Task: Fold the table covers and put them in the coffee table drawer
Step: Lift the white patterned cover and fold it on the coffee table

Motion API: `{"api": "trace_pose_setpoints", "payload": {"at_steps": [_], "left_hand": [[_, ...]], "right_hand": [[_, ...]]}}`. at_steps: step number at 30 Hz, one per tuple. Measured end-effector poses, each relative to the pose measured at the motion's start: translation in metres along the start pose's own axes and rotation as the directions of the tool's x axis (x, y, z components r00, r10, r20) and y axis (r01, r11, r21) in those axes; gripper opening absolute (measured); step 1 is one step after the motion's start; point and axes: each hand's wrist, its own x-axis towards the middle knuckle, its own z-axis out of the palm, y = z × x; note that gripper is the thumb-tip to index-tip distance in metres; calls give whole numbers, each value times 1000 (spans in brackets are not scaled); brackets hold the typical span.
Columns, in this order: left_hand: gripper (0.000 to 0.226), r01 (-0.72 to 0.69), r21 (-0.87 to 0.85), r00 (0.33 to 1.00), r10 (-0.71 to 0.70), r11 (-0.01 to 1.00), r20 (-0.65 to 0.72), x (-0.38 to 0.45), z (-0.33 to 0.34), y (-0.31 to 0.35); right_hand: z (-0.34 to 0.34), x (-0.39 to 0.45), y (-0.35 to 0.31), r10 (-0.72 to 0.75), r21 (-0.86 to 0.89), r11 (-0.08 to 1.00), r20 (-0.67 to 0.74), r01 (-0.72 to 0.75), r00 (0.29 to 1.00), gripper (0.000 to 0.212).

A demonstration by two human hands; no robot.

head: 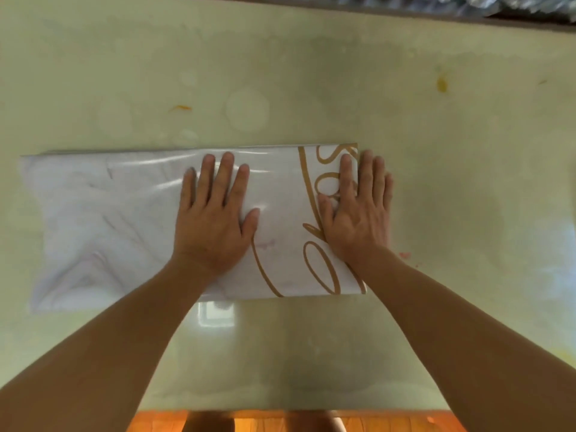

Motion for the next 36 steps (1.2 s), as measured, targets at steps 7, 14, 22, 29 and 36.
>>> {"api": "trace_pose_setpoints", "payload": {"at_steps": [7,14,22,29,36], "left_hand": [[63,65,-50,998,-64,997,27,-56,6,53],[64,128,-72,991,-124,989,58,-53,17,55],[58,109,-141,994,-106,984,27,-56,16,53],[46,-82,-337,971,-1,938,-238,-83,22,-35],[63,96,-101,994,-100,990,-33,-166,32,-229]], "right_hand": [[2,-2,1,-12,33,999,-29,13,999,74],[-15,-51,-35,-162,92,977,-268,193,950,54],[28,-86,-68,-124,93,987,-105,134,987,53],[33,-87,-71,-125,41,990,-230,138,965,52],[40,-88,-74,-153,-3,987,-332,162,931,50]]}}
